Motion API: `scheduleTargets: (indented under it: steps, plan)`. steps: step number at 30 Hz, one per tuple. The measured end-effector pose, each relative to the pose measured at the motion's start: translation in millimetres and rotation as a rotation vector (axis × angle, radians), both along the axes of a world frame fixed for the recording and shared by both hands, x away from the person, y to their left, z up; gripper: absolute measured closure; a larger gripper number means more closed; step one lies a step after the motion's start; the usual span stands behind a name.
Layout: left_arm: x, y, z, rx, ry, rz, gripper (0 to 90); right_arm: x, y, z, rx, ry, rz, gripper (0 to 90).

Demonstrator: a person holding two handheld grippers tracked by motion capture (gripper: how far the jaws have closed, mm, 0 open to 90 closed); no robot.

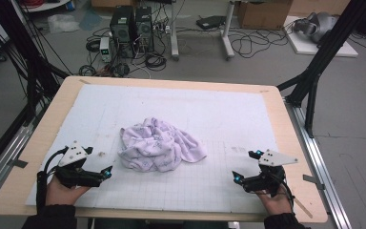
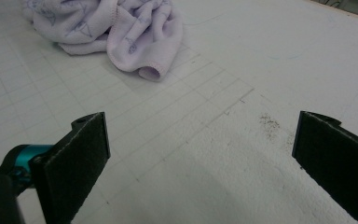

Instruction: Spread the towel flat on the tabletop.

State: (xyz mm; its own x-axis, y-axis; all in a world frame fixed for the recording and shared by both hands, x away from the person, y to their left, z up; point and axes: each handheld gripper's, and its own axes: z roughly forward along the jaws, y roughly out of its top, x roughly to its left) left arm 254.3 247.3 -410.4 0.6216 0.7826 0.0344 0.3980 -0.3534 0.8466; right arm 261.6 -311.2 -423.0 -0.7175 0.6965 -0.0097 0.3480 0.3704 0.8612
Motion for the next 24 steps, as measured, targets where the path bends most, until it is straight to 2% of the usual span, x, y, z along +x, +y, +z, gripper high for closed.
scheduleTargets:
  steps: [10,13,18,24]
  plan:
    - [1.8,0.3,-0.9,0.005,0.006,-0.009,3.8,0.4,3.0,-1.1,0.0,0.013,0.013,2.9]
    - [2.2,-0.5,-1.2,0.005,0.005,-0.012,3.8,-1.0,1.8,0.0,0.002,0.002,0.007,2.8]
    - [3.0,0.5,-1.8,0.003,0.01,-0.013,3.8,-0.9,2.7,0.1,0.006,0.01,0.003,2.8]
    - [2.6,0.6,-1.0,0.0,-0.003,-0.005,3.8,0.6,9.4,1.3,0.014,0.029,0.025,2.8]
